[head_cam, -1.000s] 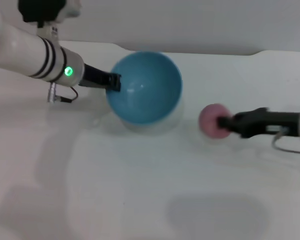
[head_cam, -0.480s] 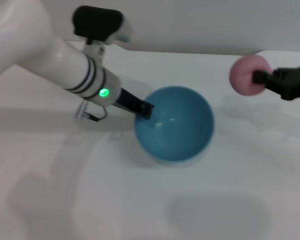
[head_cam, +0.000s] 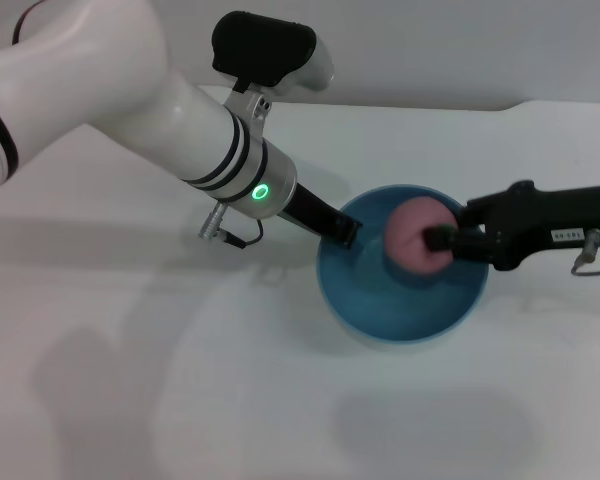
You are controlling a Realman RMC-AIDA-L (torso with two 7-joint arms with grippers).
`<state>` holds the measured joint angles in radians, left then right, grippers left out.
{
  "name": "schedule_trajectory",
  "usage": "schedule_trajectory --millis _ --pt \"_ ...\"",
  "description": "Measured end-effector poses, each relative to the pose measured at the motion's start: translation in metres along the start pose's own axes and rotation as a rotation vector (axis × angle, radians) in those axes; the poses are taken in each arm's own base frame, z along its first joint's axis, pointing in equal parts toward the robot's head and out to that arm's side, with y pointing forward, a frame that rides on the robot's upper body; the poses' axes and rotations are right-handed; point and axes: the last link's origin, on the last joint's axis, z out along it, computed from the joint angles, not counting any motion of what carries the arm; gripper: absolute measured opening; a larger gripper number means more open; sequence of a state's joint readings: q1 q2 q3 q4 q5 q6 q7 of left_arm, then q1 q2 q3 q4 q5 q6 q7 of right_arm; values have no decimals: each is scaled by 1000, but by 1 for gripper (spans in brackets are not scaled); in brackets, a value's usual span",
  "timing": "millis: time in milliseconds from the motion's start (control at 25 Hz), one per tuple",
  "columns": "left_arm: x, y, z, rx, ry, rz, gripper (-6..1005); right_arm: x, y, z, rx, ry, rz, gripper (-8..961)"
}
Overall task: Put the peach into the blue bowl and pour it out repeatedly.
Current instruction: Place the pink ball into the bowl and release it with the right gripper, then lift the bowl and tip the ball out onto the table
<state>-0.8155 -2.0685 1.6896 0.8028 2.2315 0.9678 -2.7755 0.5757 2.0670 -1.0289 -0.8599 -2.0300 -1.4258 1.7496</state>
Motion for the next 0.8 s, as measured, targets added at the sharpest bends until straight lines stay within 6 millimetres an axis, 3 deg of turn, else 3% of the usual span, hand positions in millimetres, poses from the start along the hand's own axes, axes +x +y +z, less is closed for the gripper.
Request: schedule_trajectory --millis 200,280,600,800 --pt "-2 -3 -1 -2 0 -18 -1 7 -2 -2 20 11 46 216" --pt "-1 -2 -1 -2 -1 -14 -1 8 -3 -3 25 7 51 404" --pt "3 -3 1 13 24 2 -1 1 -5 -10 39 -45 57 403" --pt "8 0 10 53 140 35 0 6 -30 -49 198 -344 243 402"
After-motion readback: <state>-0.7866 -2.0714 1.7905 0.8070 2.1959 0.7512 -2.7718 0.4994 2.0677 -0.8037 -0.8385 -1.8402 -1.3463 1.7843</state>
